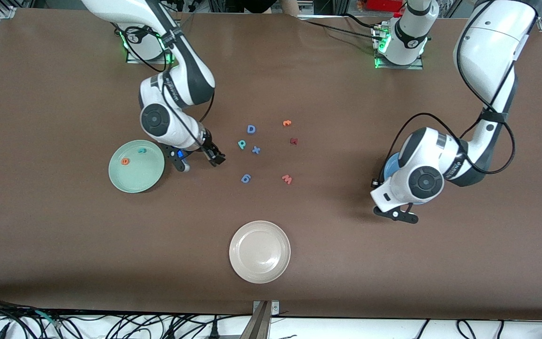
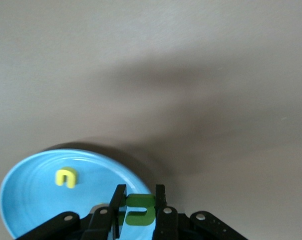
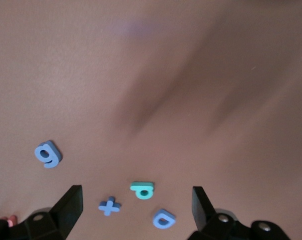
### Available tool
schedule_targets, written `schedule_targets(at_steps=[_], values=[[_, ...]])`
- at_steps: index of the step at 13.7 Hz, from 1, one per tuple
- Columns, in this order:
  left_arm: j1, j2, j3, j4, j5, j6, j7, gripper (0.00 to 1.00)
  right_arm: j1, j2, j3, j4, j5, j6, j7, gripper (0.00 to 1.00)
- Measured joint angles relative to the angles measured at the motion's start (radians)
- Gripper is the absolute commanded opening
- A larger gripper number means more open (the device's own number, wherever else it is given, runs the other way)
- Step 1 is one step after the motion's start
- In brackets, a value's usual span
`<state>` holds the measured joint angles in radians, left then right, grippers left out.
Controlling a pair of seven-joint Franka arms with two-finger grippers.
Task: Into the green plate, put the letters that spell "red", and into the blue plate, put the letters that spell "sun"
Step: 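Drop the green u on the blue plate while the right gripper reaches the teal a, then grasp the teal a with the right gripper while the left gripper returns to rest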
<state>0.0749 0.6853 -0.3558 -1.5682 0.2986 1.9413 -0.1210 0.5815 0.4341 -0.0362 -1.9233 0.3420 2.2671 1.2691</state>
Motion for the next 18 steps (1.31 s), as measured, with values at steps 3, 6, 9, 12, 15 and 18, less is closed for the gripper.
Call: schedule_targets(at_steps=[3,6,9,12,15,18], values=[[0.065,0.009,0.002,0.000,0.000,-0.001,0.118,0.29,0.066,0.058,0.002,0.001,0.065,0.120,0.029,0.66],[0.116,0.015,0.004,-0.002,0.000,-0.003,0.201,1.00,0.096,0.100,0.002,0.002,0.082,0.170,0.039,0.65],[0.153,0.017,0.008,0.001,0.000,-0.010,0.237,1.00,0.109,0.123,0.002,0.001,0.082,0.187,0.047,0.61],[0.183,-0.003,0.043,0.014,0.000,-0.026,0.239,1.00,0.116,0.128,0.002,-0.003,0.083,0.187,0.048,0.61],[0.225,-0.065,0.072,0.026,0.000,-0.064,0.238,1.00,0.130,0.130,0.002,-0.017,0.083,0.186,0.055,0.61],[0.233,-0.148,0.070,0.031,-0.001,-0.136,0.238,1.00,0.148,0.132,0.002,-0.039,0.083,0.186,0.066,0.61]])
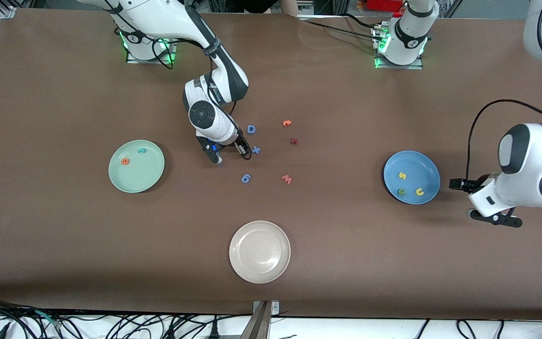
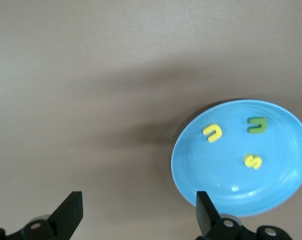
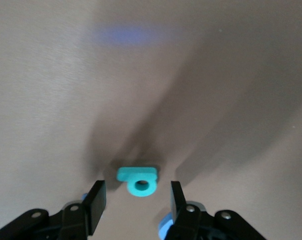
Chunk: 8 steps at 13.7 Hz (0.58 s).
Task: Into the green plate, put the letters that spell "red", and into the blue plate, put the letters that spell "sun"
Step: 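Grasp the teal a with the right gripper while the left gripper returns to rest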
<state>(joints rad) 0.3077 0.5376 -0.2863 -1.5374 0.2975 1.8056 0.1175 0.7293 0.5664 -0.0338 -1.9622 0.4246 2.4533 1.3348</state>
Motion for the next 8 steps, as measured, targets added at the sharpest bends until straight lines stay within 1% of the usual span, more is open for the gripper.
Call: schedule_targets(at_steps=[2,4,6,7,8], values=[[-0.001,-0.040,-0.001,0.034,-0.032,-0.083,0.000,1.00,0.002,0.000,0.000,-0.011,0.000,0.000,0.001,0.61],[0.002,-0.054,0.003,0.110,-0.066,-0.179,0.000,1.00,0.002,0.000,0.000,-0.015,0.000,0.001,0.001,0.60],[0.004,-0.076,0.011,0.149,-0.101,-0.215,0.000,1.00,0.002,0.000,0.000,-0.015,0.000,0.001,0.001,0.55],[-0.001,-0.099,0.022,0.150,-0.151,-0.222,-0.006,1.00,0.002,-0.001,0.000,-0.015,0.000,0.002,0.001,0.54],[-0.024,-0.130,0.054,0.147,-0.209,-0.230,-0.020,1.00,0.002,-0.001,0.000,-0.015,0.000,0.002,0.001,0.54]])
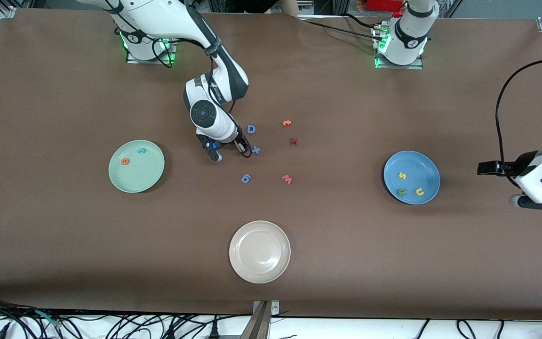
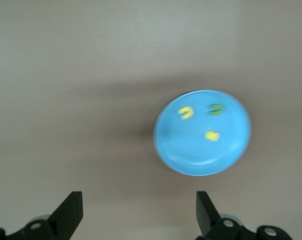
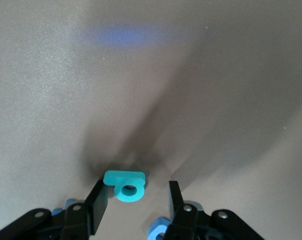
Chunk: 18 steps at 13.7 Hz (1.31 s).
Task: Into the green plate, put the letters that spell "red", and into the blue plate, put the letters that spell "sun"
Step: 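Grasp the teal a with the right gripper while the left gripper returns to rest, then carry the teal a to the green plate and open the right gripper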
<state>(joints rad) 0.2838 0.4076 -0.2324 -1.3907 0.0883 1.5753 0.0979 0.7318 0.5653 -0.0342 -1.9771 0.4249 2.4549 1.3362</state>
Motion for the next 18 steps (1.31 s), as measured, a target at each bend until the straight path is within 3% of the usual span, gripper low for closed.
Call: schedule_targets(at_steps=[3,6,13,15,18], values=[[-0.174,-0.109,0.195,-0.041,-0.083,-0.019,-0.016,1.00,0.003,0.000,0.000,0.000,0.000,0.001,0.000,0.37],[-0.243,-0.189,0.231,-0.082,-0.093,-0.025,-0.036,1.00,0.003,-0.002,0.000,0.001,0.000,0.002,0.000,0.16],[-0.281,-0.254,0.243,-0.111,-0.093,-0.064,-0.052,1.00,0.004,-0.013,-0.011,0.002,0.001,-0.004,0.000,0.15],[-0.282,-0.254,0.243,-0.112,-0.093,-0.068,-0.052,1.00,0.005,-0.050,-0.053,0.010,0.001,-0.079,-0.016,0.15],[-0.286,-0.254,0.243,-0.116,-0.093,-0.068,-0.052,1.00,0.005,-0.129,-0.174,0.027,0.000,-0.247,-0.134,0.15]])
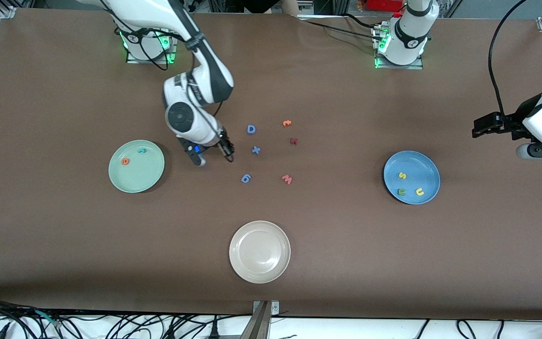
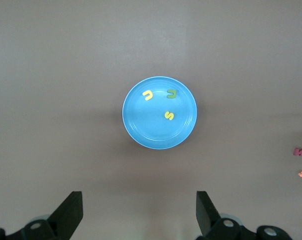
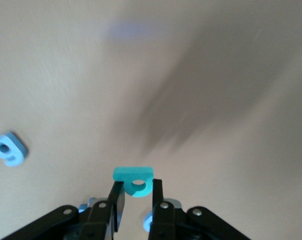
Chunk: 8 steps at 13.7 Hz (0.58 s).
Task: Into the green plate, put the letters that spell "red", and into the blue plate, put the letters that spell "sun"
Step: 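Carry the teal a to the green plate and open the right gripper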
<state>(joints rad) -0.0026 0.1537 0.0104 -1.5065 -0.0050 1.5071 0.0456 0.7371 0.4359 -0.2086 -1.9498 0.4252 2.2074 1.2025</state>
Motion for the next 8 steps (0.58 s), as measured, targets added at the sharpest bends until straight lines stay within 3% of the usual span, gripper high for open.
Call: schedule_targets(at_steps=[4,8], values=[[0.001,0.001,0.002,-0.003,0.000,0.000,0.000,1.00,-0.003,-0.031,-0.215,0.045,0.000,-0.210,-0.274,0.15],[0.001,0.014,0.003,-0.003,0.000,0.000,0.000,1.00,-0.017,-0.015,-0.356,0.053,-0.001,-0.253,-0.515,0.15]])
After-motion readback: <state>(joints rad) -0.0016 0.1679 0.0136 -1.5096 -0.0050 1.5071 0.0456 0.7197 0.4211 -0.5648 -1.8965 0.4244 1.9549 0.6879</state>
